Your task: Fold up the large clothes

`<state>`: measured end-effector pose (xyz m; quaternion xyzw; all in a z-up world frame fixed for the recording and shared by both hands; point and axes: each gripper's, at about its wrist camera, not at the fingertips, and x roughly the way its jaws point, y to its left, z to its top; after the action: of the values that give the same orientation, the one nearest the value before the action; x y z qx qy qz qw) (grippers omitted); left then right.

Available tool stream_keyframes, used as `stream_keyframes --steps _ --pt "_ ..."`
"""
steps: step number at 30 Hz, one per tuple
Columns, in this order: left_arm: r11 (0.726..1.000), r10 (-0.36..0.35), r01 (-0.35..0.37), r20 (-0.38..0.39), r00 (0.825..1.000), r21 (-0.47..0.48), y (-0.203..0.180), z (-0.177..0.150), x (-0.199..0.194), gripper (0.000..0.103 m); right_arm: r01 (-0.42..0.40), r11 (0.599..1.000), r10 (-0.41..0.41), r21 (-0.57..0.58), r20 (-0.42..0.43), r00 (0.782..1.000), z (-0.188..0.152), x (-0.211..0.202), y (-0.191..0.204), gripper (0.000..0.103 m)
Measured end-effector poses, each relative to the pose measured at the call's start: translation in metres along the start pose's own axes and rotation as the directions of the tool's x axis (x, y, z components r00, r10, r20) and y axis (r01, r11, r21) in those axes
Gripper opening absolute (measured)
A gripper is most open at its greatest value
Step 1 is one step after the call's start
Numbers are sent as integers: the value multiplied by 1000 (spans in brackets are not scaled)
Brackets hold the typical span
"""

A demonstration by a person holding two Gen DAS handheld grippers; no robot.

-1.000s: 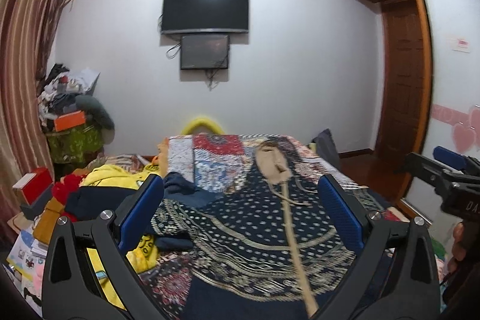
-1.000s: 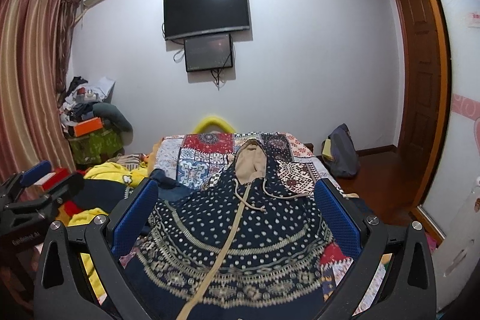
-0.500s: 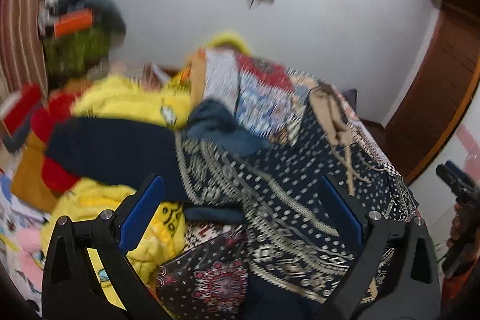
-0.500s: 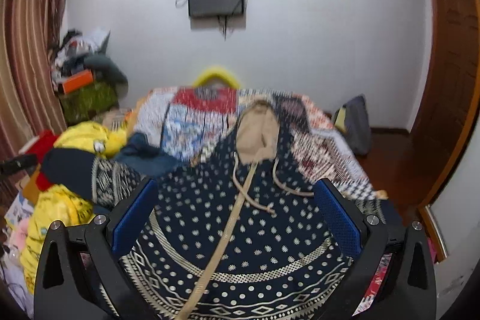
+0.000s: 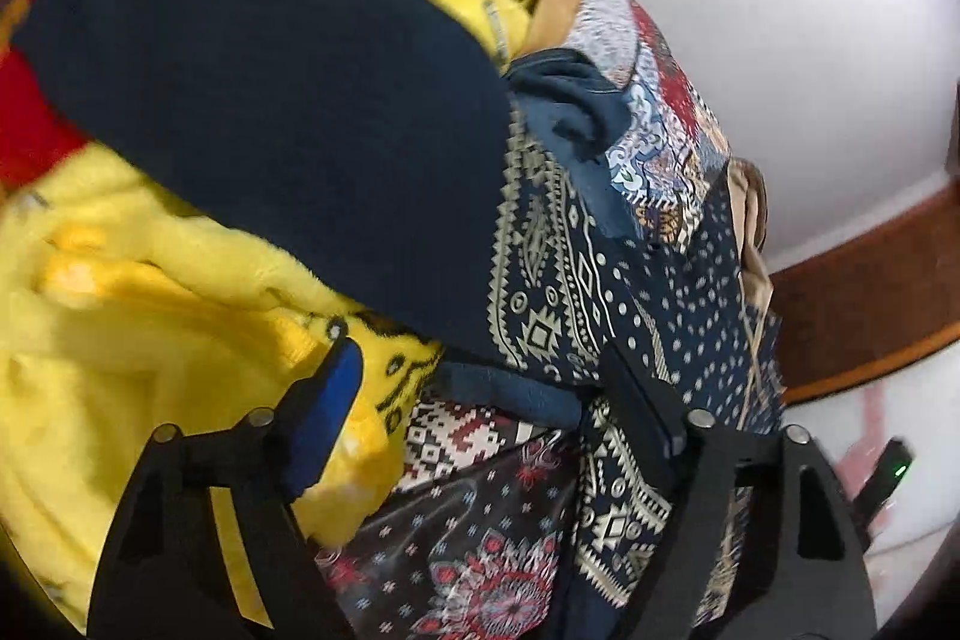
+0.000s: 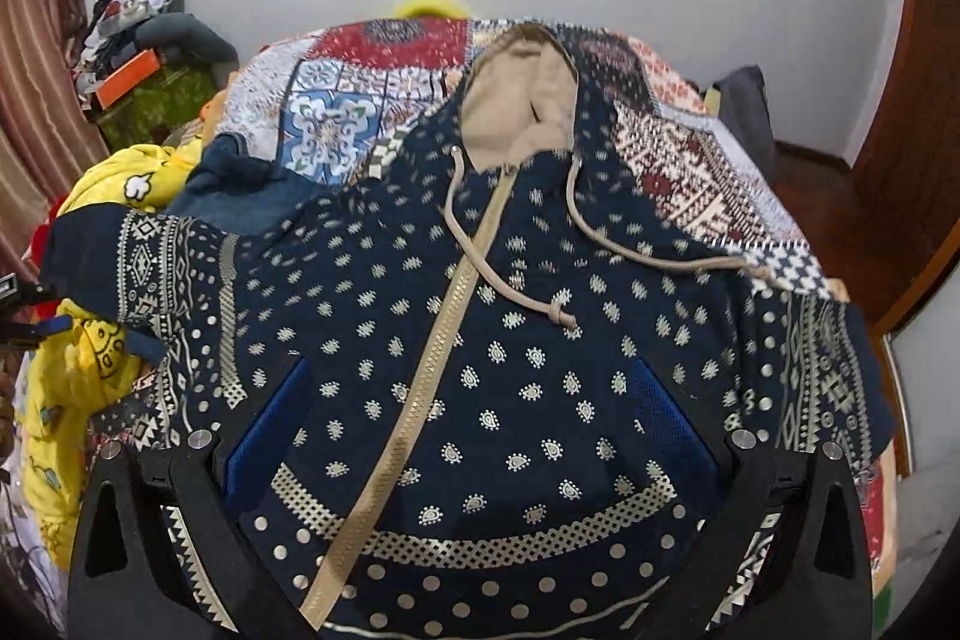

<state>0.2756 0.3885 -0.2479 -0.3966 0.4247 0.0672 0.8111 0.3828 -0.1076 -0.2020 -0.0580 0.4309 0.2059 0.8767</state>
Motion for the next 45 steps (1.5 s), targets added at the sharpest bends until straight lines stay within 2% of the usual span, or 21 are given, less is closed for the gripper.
stream_keyframes --steps 4,5,7,9,11,12,14,15,20,21,24,28,29,31,33,35,38,40,42,44,45 --pt "999 1 -1 -15 1000 -35 6 7 21 70 -2 1000 2 8 -8 1000 2 6 -6 102" --pt "999 5 -5 -15 1000 -34 6 9 25 65 -3 1000 3 11 -8 1000 2 7 -7 102" --pt "999 39 -39 -12 999 -29 5 13 34 58 -5 1000 5 15 -12 1000 2 9 -9 102" --pt "998 63 -64 -7 998 -21 4 17 40 46 -6 1000 6 18 -17 1000 2 10 -10 102" --pt "992 128 -128 10 992 16 -3 20 42 39 -3 1000 3 19 -18 1000 2 10 -11 102" --pt "985 164 -165 22 986 44 -9 20 42 31 -3 1000 3 20 -17 1000 2 8 -12 102" --pt "961 245 -251 66 967 115 -26 20 39 21 -4 1000 4 22 -13 1000 2 6 -14 102" --pt "952 263 -273 86 961 139 -31 20 35 17 -5 1000 6 22 -11 1000 1 4 -14 102" --pt "888 339 -394 245 909 236 -83 23 12 12 5 1000 -5 -3 14 1000 5 -9 -17 102" --pt "874 339 -410 277 899 261 -96 24 8 6 5 1000 -5 -5 25 1000 6 -14 -18 102" --pt "850 288 -402 339 896 340 -139 22 -3 4 -3 1000 3 8 55 998 6 -26 -25 102" --pt "817 197 -359 366 909 451 -203 9 -4 3 -11 999 9 31 75 997 5 -38 -35 102" --pt "806 171 -342 364 916 483 -220 3 -1 3 -13 999 10 36 77 997 4 -40 -38 102" --pt "796 101 -269 320 942 542 -248 -12 10 2 -10 999 6 46 83 997 2 -45 -45 102" --pt "773 65 -224 278 959 593 -274 -30 27 2 -11 998 6 59 88 996 0 -50 -53 102" --pt "731 52 -188 221 974 656 -295 -54 49 2 -17 997 10 75 92 996 -3 -54 -62 102" --pt "683 76 -140 121 990 717 -313 -90 88 2 -28 994 19 104 90 996 -10 -59 -75 102" --pt "664 117 -111 44 992 739 -315 -117 114 2 -34 992 24 119 82 996 -14 -61 -82 102" --pt "657 169 -90 -30 985 748 -314 -139 142 2 -32 991 23 128 75 997 -19 -63 -87 102" --pt "677 214 -79 -93 972 731 -306 -154 160 5 -35 990 26 137 65 998 -23 -64 -92 102" --pt "689 227 -77 -114 967 721 -301 -159 164 12 -38 989 29 140 60 998 -25 -64 -94 103"
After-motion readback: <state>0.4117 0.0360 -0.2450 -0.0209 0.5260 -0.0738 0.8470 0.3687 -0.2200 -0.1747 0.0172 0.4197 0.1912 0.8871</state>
